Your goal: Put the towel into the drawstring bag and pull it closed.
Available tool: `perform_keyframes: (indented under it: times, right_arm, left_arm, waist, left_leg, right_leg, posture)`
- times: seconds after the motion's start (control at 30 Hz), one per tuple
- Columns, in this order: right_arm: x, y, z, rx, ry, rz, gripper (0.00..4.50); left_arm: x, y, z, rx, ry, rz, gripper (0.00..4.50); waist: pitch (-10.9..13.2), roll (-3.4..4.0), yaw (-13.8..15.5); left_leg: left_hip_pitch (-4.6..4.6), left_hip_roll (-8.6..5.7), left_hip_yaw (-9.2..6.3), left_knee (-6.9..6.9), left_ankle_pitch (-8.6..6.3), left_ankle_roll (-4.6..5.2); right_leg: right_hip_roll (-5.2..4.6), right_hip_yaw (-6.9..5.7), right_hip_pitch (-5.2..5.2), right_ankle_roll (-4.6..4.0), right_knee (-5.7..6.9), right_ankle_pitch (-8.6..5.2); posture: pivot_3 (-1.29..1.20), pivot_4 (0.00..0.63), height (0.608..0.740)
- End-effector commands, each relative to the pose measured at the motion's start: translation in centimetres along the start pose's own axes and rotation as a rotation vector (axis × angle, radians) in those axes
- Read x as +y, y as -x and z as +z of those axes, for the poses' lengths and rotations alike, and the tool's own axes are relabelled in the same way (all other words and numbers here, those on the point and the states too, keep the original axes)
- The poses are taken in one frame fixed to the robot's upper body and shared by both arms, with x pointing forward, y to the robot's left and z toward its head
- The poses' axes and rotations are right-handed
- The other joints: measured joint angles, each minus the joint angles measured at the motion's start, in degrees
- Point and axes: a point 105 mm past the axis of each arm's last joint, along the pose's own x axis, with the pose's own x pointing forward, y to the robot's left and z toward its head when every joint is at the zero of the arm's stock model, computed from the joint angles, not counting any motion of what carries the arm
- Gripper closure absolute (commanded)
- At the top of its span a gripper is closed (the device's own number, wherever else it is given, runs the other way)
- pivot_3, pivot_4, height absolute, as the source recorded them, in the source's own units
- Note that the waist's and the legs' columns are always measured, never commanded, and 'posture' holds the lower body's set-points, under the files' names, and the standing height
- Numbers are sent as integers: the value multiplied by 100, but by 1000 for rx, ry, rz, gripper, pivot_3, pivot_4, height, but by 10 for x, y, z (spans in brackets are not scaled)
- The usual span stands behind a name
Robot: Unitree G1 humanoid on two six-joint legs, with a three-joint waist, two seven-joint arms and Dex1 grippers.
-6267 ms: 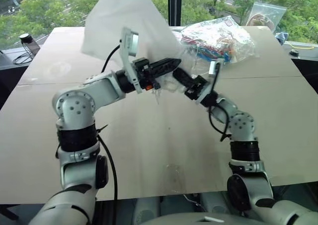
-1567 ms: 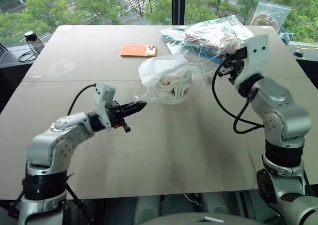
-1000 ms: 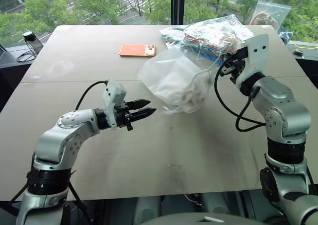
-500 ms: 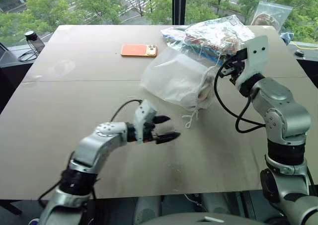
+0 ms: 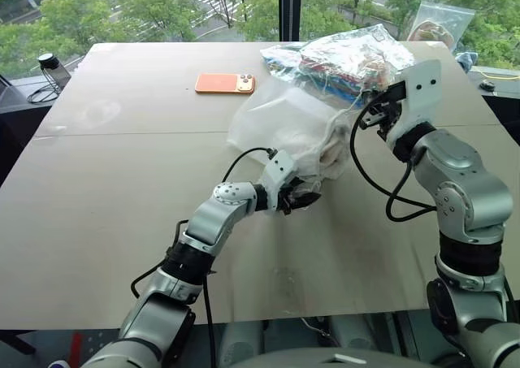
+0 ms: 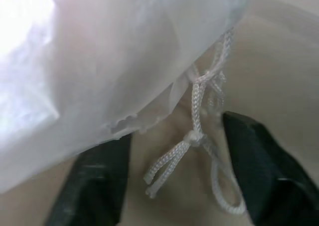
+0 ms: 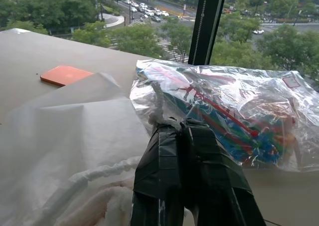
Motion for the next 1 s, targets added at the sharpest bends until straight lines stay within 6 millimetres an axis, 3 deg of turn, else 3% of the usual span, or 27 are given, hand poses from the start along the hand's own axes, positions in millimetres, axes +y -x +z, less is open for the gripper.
perform_keyframes:
  times: [0.03, 0.1, 0.23, 0.4, 0.7, 0.87, 1.0]
  right_arm:
    - [-1, 7, 16, -61, 22, -16, 4500]
    - [-2, 7, 15, -61, 22, -17, 4500]
    - [-2, 6, 15, -61, 23, -16, 4500]
    - [-1, 5, 15, -62, 25, -11, 4500]
    - [-6, 5, 16, -61, 37, -15, 4500]
    - [-10, 4, 17, -65, 43, -21, 4500]
    - [-16, 3, 18, -68, 51, -38, 4500]
  left_arm:
    - [-4, 2, -12, 23, -3, -39, 3607]
    - [-6, 6, -12, 16, -21, -70, 4449]
    - [-9, 13, -6, -37, -24, -125, 4449]
    - [-7, 27, 15, -162, 124, -172, 4449]
    - [-4, 79, 54, -340, 487, -348, 4449]
    - [-6, 94, 57, -325, 523, -384, 4449]
    - [0, 92, 51, -286, 428, -301, 4449]
  waist:
    - [0, 0, 4]
    - [0, 0, 2]
    - [0, 0, -6]
    - [0, 0, -6]
    - [1, 0, -32]
    - [1, 0, -27]
    - [1, 0, -15]
  left_leg:
    - [0, 0, 0, 0, 0, 0]
    - [0, 0, -1, 0, 0, 0]
    - [0, 0, 0, 0, 0, 0]
    - [-2, 1, -1, 0, 0, 0]
    - [-3, 2, -4, 0, 0, 0]
    - [-2, 2, -3, 0, 0, 0]
    - [-2, 2, -3, 0, 0, 0]
  right_leg:
    - [0, 0, 0, 0, 0, 0]
    - [0, 0, 0, 0, 0, 0]
    - [0, 0, 0, 0, 0, 0]
    - [0, -1, -1, 0, 1, 0]
    - [0, -3, -1, 0, 1, 0]
    - [0, -3, -1, 0, 1, 0]
    - [0, -3, -1, 0, 0, 0]
  posture:
    - [0, 150, 740]
    - [0, 150, 740]
    - [0, 150, 740]
    - [0, 150, 740]
    - [0, 150, 740]
    - [0, 150, 740]
    - [0, 150, 740]
